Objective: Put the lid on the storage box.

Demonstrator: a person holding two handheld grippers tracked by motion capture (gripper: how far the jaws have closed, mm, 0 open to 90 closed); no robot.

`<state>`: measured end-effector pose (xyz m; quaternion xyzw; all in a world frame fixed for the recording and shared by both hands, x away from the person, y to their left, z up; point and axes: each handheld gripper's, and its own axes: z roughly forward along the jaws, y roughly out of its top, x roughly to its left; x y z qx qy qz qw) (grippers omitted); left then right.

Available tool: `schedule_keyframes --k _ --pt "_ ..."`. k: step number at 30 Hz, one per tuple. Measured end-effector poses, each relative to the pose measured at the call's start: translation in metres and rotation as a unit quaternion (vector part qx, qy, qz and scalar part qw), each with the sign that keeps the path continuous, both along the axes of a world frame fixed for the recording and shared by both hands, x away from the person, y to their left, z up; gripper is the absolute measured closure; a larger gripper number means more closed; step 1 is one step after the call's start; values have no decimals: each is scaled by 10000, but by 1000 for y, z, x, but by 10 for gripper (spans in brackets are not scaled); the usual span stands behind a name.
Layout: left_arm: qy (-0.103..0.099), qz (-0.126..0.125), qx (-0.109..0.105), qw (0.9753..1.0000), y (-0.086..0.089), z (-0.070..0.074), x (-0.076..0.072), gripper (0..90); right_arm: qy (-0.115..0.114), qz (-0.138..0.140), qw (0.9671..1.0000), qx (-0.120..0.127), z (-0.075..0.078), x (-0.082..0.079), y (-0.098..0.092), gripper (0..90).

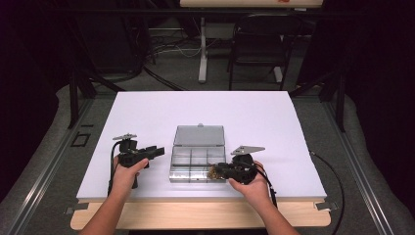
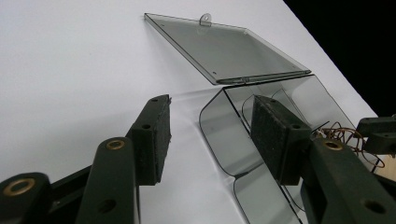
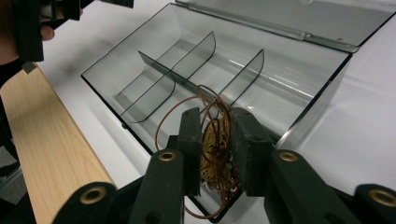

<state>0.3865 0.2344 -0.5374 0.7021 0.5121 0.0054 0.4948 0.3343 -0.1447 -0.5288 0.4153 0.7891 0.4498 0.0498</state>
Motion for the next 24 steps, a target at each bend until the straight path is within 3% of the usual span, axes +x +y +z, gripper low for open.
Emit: schedule_keyframes --k 8,24 --pt "-19 -15 54 10000 -1 0 0 480 -181 -167 9995 214 4 -1 -7 615" --pt "-54 -48 102 9999 -2 0 2 480 -219 -279 9992 162 1 2 -15 446"
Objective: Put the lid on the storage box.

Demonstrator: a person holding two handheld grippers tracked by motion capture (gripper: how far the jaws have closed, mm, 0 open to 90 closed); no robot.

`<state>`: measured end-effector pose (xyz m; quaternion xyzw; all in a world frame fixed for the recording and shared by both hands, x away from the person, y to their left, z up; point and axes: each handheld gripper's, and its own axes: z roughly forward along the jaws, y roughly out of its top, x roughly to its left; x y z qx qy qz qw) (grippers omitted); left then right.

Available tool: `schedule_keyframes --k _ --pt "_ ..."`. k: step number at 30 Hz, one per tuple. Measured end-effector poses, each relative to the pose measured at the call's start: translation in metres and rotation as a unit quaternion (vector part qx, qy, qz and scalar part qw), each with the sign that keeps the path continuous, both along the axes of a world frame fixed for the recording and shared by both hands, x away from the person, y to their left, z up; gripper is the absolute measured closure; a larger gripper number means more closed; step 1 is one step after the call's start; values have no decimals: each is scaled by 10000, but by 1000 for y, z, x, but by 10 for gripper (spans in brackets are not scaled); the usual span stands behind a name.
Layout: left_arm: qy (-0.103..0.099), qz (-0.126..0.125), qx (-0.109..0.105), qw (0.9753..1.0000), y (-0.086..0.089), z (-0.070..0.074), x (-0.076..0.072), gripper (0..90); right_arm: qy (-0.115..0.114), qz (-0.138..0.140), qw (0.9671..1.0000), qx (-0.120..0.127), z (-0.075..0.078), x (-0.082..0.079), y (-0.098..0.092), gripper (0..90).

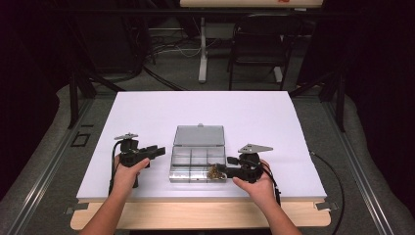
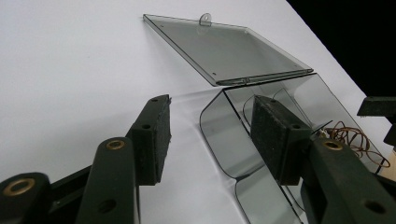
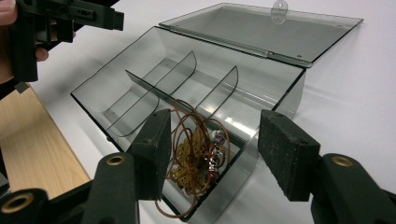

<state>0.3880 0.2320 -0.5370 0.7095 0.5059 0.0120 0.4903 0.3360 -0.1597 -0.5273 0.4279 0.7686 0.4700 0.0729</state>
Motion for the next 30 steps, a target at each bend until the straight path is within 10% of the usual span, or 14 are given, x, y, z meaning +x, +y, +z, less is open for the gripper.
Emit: schedule_keyframes --k 30 --pt "-25 -63 45 10000 -6 1 2 489 307 -288 9990 125 13 38 -10 441"
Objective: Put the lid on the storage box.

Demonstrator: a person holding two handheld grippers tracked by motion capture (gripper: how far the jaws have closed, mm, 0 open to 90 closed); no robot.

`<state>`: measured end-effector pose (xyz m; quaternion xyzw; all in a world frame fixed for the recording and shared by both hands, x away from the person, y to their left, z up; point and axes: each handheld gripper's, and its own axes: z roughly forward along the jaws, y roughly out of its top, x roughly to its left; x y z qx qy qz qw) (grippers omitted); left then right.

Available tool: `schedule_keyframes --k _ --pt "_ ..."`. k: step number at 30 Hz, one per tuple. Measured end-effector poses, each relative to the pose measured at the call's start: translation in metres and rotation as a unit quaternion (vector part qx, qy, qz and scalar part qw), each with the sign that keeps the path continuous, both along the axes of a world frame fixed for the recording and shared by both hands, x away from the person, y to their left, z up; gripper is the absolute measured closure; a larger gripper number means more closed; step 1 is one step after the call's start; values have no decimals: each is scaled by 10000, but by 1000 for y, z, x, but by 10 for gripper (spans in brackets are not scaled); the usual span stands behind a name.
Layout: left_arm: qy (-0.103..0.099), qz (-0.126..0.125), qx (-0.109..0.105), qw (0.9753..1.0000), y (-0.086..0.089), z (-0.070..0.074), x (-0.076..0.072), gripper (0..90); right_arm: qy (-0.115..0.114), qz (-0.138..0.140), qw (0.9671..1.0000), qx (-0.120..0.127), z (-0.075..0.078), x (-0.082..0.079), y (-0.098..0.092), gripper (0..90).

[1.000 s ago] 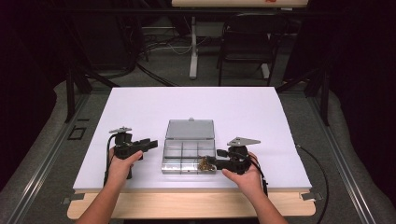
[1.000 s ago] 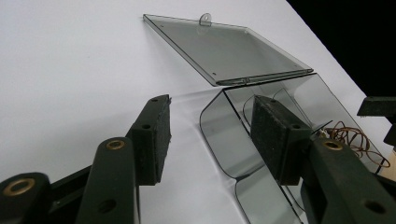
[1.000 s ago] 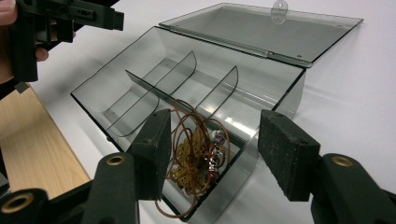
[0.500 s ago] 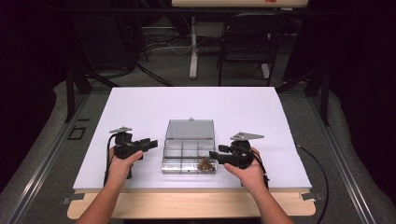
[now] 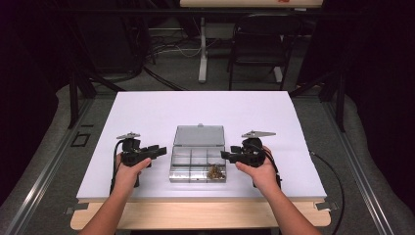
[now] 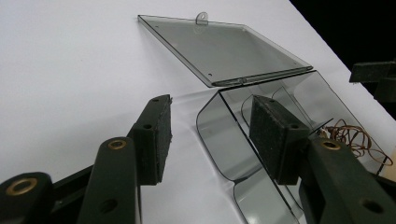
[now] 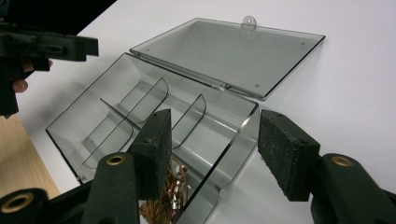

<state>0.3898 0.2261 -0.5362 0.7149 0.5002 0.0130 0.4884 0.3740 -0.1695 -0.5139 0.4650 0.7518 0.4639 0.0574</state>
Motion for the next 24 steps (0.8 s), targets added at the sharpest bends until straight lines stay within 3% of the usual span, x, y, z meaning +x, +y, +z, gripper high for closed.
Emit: schedule_keyframes --k 2,14,19,24 --pt "15 6 -1 10000 -1 0 0 489 84 -33 10000 -11 0 2 -1 440" --pt "53 -121 173 9998 -9 -1 5 495 70 -382 9988 303 0 13 -4 427" --pt "44 -179 229 9996 -14 -1 7 486 37 -282 9996 68 2 16 -4 513" --pt "22 -177 320 9993 -17 1 11 485 -1 -232 9997 82 2 18 -3 536"
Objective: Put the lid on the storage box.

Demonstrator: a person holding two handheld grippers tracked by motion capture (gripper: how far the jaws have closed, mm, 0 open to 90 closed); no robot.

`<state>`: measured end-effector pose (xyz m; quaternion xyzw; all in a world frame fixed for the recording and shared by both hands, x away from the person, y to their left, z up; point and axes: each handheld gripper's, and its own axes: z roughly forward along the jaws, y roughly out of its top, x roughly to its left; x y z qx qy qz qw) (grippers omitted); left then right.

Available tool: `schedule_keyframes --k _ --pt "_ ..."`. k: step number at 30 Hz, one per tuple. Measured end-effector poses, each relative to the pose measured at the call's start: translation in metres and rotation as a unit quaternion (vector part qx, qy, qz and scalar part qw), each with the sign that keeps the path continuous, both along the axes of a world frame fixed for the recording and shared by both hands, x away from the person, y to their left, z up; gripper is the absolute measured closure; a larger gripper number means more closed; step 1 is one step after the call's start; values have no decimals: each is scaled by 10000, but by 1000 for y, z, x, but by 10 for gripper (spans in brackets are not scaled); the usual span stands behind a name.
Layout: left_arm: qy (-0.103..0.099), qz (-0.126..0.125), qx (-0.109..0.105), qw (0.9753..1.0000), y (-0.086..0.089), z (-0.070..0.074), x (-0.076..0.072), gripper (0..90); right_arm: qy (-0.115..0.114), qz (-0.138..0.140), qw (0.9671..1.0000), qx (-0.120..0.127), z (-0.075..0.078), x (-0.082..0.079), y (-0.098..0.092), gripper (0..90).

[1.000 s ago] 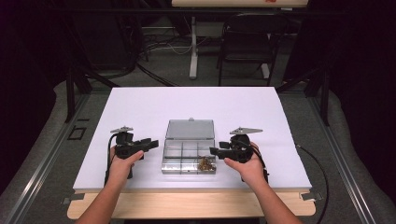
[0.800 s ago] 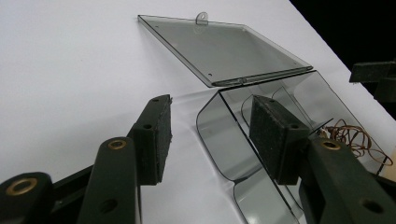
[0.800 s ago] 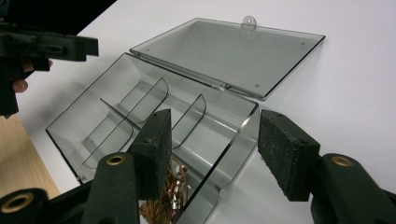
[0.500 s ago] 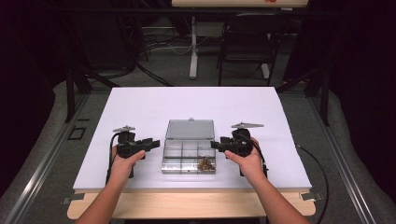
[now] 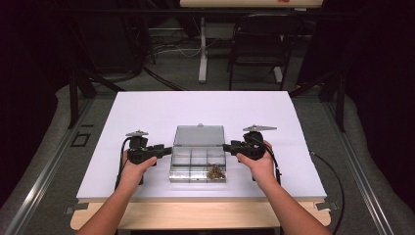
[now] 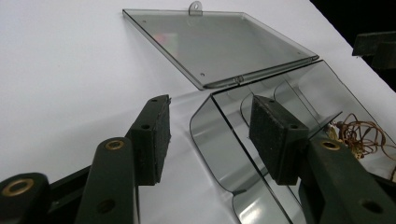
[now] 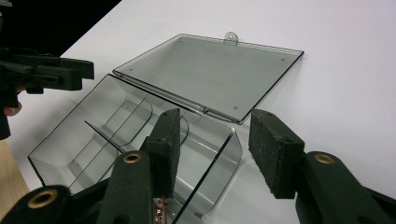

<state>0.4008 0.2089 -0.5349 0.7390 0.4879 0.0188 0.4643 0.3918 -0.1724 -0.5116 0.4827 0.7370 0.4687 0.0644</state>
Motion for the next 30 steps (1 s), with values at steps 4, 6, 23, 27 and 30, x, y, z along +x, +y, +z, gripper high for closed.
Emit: schedule_keyframes --k 4,6,23,27,30 --pt "53 13 10 10000 0 1 6 484 38 -23 10000 38 -2 5 -1 478" --pt "57 50 32 10000 0 1 9 484 104 -2 9999 53 -2 7 -2 463" --pt "232 -25 101 9997 -12 6 27 504 134 -2 9998 -146 5 24 6 584" --pt "258 -95 15 9996 -15 9 30 525 238 -6 9995 -190 4 29 10 592" --pt "200 -79 24 9998 -17 11 32 536 240 -3 9994 -262 5 31 12 602"
